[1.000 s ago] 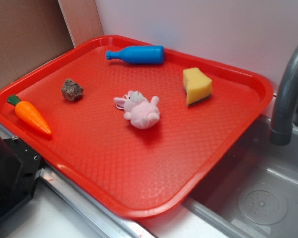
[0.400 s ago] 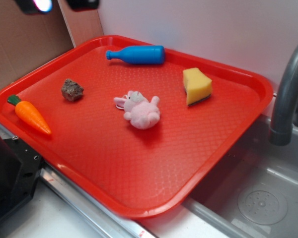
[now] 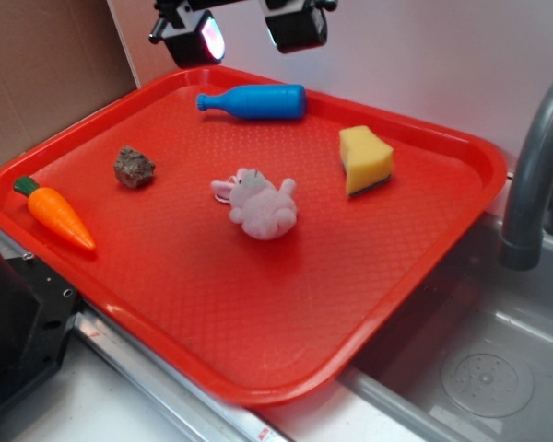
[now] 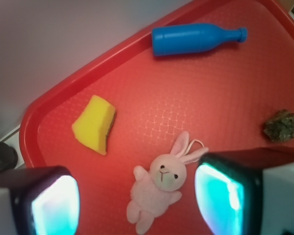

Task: Grab the green sponge.

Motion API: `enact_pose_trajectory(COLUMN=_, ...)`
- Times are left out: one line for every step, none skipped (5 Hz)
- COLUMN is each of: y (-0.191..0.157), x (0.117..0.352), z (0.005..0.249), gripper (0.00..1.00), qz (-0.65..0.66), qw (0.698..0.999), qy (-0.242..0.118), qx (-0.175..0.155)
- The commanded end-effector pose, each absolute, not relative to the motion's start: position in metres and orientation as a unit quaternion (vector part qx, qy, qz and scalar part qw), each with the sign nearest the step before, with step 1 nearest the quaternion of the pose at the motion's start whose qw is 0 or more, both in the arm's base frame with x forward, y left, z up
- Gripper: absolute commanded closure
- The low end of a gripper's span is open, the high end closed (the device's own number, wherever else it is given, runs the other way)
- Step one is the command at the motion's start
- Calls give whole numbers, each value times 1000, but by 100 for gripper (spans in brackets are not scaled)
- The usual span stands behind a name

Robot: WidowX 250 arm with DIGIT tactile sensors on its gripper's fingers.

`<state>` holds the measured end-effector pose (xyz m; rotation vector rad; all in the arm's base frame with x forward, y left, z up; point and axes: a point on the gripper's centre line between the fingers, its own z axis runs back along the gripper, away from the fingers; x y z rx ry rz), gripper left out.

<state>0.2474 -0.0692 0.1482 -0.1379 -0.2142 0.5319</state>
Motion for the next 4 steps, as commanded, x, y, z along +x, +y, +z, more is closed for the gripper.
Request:
enact_pose_trajectory(y=-67, x=257, z=165, gripper=0, qz=262, qw=952, qy=-131, qx=-83)
enact_pose_trajectory(y=-85, x=281, z=134, gripper=0, qz=270, qw=953, qy=-122, qx=-63)
enact_pose_trajectory(y=-89, x=300, z=110, gripper=0, qz=321, qw=938, qy=-126, qx=-31)
enact_pose_trajectory(y=-91, x=311, z=85, gripper=0, qz=354, qw=928, qy=-109, qx=-26)
